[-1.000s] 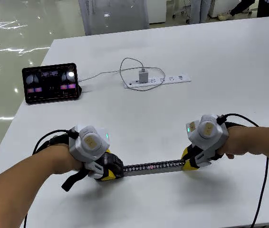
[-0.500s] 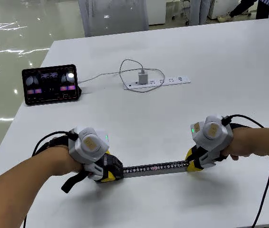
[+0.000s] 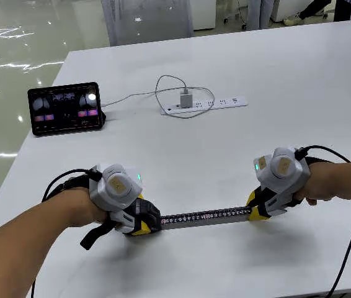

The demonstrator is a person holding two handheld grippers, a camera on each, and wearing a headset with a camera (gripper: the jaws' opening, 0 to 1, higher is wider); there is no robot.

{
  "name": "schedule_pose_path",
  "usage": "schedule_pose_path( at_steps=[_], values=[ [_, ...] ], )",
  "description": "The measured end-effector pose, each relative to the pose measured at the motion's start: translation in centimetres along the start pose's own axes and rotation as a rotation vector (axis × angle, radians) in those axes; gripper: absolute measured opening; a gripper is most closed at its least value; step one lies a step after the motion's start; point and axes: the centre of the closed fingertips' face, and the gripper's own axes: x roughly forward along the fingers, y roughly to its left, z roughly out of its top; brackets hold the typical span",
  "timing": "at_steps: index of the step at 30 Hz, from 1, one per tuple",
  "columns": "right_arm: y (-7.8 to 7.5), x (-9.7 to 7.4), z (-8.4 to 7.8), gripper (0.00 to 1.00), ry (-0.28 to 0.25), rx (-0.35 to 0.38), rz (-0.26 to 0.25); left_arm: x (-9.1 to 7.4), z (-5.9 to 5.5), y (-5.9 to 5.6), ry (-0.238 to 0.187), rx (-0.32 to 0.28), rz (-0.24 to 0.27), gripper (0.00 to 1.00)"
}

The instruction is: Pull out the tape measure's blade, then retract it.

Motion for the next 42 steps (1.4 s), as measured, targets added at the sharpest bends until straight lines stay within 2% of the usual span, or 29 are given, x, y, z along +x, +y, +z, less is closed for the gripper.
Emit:
schedule_pose_path(
  at_steps=[42],
  values=[
    [-0.2, -0.8, -1.6, 0.09, 0.021, 0.006, -0.004, 0.0, 0.0, 0.0, 0.000, 0.003, 0.006, 0.35]
  ],
)
